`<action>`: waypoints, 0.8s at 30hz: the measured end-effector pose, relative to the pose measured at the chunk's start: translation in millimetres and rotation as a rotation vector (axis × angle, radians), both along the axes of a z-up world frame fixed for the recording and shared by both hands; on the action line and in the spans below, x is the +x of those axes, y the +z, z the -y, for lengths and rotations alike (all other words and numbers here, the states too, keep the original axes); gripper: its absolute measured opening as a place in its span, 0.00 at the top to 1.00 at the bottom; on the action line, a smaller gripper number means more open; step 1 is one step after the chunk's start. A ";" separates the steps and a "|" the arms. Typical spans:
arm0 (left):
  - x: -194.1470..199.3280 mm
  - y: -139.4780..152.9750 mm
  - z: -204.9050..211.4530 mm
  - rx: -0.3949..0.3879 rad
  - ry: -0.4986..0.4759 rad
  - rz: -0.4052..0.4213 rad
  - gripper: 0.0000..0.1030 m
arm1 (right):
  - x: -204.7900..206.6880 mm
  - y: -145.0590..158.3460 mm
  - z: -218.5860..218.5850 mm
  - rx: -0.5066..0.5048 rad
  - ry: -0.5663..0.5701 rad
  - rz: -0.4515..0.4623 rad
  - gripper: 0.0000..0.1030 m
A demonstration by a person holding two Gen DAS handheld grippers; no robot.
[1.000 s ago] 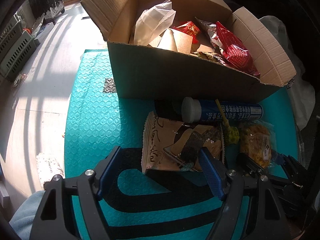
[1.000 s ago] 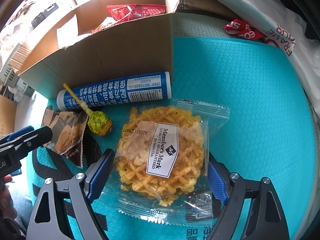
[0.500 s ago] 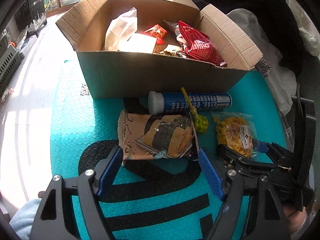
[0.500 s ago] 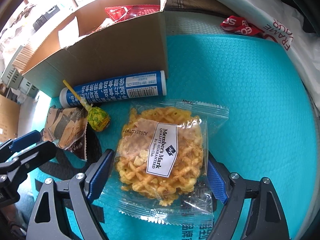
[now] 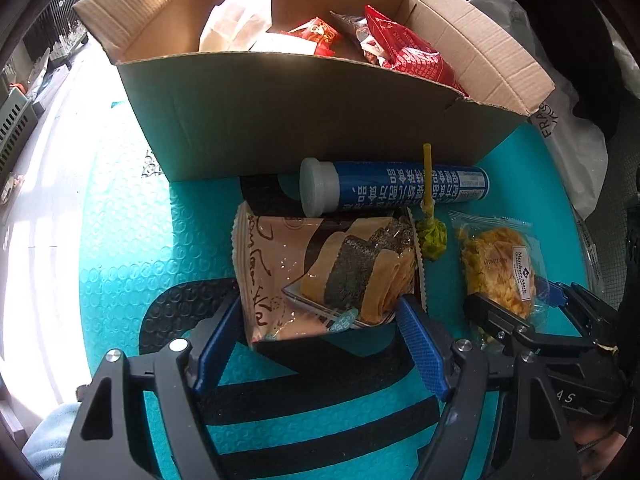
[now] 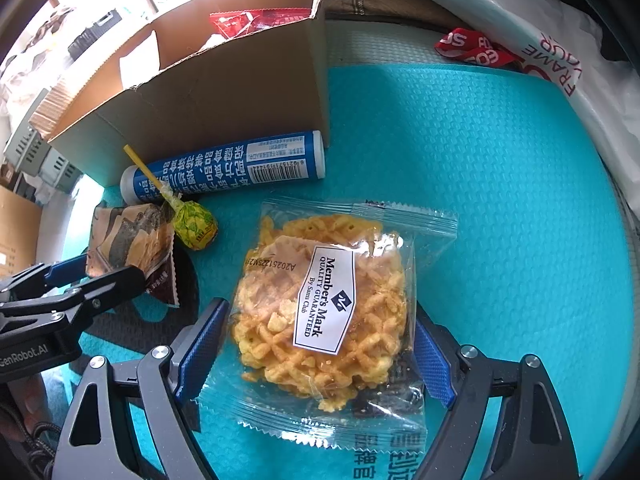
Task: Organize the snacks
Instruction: 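Grasp the waffle bag with the right tool while the left tool grasps the brown seaweed bag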
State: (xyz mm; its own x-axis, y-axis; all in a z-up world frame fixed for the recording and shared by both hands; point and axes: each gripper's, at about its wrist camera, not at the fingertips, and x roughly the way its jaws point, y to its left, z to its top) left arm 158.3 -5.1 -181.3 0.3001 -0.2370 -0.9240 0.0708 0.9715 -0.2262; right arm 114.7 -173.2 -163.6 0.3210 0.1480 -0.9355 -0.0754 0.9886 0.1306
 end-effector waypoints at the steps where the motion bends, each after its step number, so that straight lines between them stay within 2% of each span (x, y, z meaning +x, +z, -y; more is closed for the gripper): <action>1: -0.9 0.1 1.4 -0.006 -0.007 -0.006 0.25 | 0.2 -0.1 -0.7 -0.002 -0.001 0.000 0.17; 8: -21.9 1.0 20.3 -0.040 -0.078 -0.049 0.26 | -0.1 0.5 -4.5 0.002 -0.005 -0.003 0.17; 11: -32.5 9.8 27.9 -0.055 -0.108 -0.034 0.26 | 0.9 -0.2 -1.8 0.008 -0.007 -0.007 0.17; 14: -33.6 25.0 27.9 -0.027 -0.110 0.040 0.25 | 1.4 -0.5 1.1 0.011 -0.006 -0.010 0.17; 17: -18.4 35.2 23.1 0.007 -0.104 0.091 0.25 | 2.8 -0.3 0.4 0.008 0.005 -0.009 0.17; 24: 15.0 22.7 29.0 0.089 -0.192 0.074 0.25 | 4.9 -1.2 -3.1 0.006 0.004 -0.007 0.17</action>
